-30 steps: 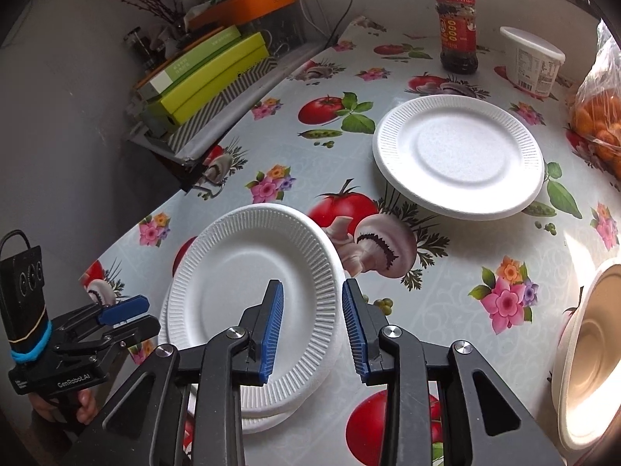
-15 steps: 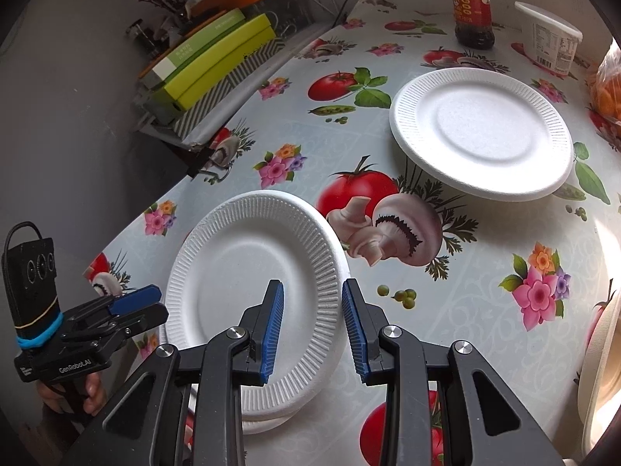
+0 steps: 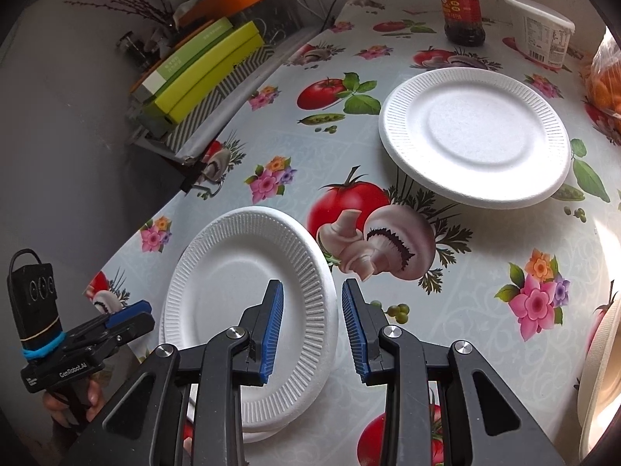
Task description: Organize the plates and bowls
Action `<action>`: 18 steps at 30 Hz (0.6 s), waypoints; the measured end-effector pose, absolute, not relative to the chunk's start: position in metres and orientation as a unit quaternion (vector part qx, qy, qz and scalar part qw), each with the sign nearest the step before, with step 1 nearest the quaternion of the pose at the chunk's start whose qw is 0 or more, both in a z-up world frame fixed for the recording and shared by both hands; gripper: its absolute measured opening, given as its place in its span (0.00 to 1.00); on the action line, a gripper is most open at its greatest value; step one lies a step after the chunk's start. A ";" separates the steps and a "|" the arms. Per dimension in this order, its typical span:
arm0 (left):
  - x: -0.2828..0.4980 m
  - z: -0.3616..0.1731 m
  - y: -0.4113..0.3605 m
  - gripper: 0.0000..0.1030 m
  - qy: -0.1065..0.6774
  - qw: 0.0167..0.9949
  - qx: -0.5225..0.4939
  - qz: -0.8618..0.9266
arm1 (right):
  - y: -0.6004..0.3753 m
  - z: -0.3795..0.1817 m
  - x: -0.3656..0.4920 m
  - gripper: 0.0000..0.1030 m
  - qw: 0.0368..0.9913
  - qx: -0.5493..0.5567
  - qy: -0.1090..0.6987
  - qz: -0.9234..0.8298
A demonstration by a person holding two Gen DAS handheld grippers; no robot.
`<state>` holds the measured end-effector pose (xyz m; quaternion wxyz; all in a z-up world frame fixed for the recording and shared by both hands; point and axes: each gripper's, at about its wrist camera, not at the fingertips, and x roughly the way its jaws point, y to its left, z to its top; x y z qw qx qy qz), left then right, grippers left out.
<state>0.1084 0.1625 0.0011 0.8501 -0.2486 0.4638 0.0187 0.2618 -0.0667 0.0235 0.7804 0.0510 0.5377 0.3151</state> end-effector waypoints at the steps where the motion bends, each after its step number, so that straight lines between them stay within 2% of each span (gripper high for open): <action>1: 0.108 0.000 0.164 0.50 0.465 0.848 -0.255 0.022 | -0.065 0.023 0.260 0.30 0.779 0.049 0.538 0.318; 18: 0.111 -0.010 0.160 0.50 0.471 0.832 -0.294 -0.019 | -0.049 0.030 0.227 0.30 0.764 -0.012 0.541 0.352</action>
